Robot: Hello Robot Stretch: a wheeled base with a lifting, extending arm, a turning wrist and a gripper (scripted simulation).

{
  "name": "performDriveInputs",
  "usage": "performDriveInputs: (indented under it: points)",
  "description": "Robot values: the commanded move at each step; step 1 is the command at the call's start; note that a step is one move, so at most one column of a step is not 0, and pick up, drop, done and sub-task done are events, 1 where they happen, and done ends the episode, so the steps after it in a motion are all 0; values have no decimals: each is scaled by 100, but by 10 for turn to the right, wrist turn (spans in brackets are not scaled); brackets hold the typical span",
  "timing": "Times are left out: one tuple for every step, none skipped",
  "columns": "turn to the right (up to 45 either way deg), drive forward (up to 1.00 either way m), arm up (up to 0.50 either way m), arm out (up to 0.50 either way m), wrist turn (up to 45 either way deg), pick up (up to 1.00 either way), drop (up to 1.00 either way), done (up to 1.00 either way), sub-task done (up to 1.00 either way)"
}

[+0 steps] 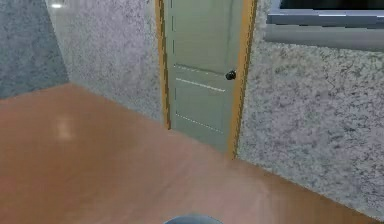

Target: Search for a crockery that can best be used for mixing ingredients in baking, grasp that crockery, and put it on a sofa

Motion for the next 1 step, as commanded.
performDriveInputs:
  points:
    - [450,0,0,0,0,0,0,0,0]
